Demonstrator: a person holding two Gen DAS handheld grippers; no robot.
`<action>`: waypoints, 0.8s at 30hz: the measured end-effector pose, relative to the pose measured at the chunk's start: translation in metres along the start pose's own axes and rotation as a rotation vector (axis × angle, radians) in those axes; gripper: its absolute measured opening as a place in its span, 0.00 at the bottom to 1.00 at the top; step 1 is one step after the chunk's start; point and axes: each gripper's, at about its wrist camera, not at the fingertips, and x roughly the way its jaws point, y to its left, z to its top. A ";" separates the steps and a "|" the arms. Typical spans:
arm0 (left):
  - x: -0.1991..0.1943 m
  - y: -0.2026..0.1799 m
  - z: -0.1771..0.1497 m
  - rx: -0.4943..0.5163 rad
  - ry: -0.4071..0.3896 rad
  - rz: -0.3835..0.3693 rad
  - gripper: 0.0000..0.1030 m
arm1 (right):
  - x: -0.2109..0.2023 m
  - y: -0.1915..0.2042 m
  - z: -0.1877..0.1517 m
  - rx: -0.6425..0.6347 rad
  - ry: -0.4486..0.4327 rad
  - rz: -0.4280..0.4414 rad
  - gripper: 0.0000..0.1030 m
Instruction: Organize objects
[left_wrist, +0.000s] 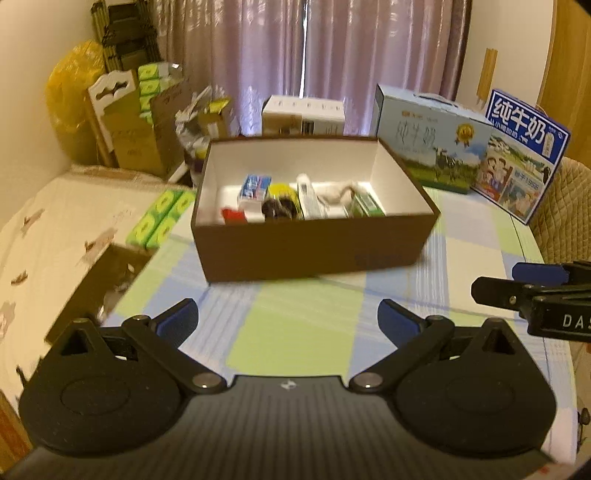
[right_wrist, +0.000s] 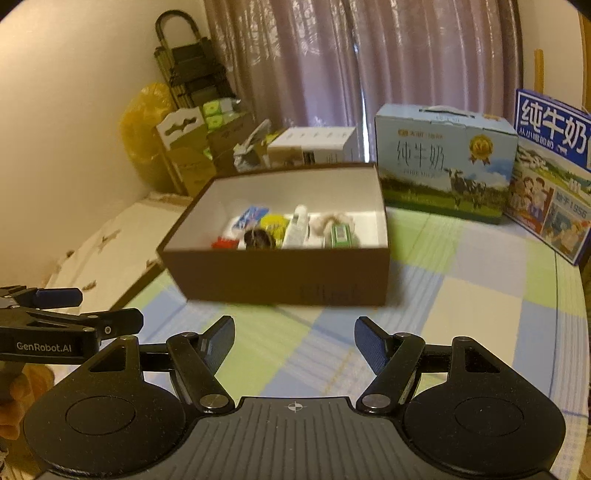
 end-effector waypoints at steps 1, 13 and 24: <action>-0.004 -0.002 -0.006 -0.007 0.006 0.000 0.99 | -0.004 -0.001 -0.006 -0.002 0.005 0.006 0.67; -0.040 -0.022 -0.058 -0.045 0.044 0.005 0.99 | -0.040 -0.002 -0.053 -0.012 0.049 0.041 0.67; -0.053 -0.024 -0.077 -0.055 0.063 0.021 0.99 | -0.050 0.005 -0.067 -0.019 0.059 0.060 0.67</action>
